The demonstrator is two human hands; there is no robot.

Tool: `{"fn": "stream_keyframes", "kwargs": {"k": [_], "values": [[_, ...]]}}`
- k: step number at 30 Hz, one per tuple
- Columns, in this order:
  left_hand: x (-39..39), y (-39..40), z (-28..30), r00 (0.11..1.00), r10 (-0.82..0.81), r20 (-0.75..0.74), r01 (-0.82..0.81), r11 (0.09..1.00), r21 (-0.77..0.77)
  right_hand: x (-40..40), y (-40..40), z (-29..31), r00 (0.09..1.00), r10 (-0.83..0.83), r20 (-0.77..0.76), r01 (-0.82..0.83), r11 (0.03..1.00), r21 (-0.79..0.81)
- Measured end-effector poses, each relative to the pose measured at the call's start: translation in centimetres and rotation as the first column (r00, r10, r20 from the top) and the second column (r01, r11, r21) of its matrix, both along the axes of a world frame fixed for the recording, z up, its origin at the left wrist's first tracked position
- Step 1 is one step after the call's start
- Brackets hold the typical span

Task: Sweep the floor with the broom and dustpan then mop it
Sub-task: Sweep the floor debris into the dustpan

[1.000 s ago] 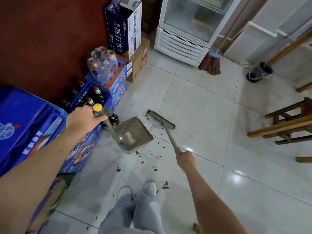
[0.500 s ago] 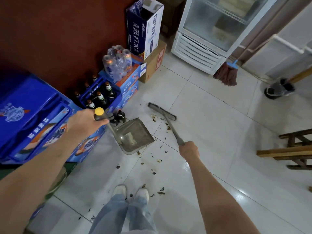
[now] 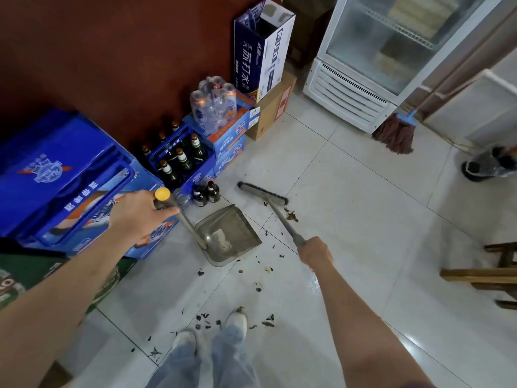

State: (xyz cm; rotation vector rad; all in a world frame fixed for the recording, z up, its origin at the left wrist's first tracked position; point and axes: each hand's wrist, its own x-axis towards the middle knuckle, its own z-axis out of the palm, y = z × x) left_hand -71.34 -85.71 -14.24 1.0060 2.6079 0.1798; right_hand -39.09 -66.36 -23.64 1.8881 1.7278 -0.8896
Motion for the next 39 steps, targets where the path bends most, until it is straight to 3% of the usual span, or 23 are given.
{"fn": "stream_keyframes", "kwargs": {"k": [10, 22, 39], "values": [[0.6, -3.0, -0.2, 0.999, 0.001, 0.047, -0.003, 0.999, 0.039, 3.4, -5.6, 0.6, 0.994, 0.063, 0.089, -0.062, 0.998, -0.016], [0.9, -3.7, 0.2, 0.999, -0.043, 0.008, 0.042, 0.998, 0.052, 4.5, -5.5, 0.6, 0.996, -0.083, 0.014, 0.082, 0.995, 0.064], [0.1, -3.2, 0.0, 0.994, -0.1, 0.032, 0.098, 0.993, 0.072, 3.4, -10.9, -0.5, 0.969, -0.246, -0.026, 0.245, 0.969, -0.039]]}}
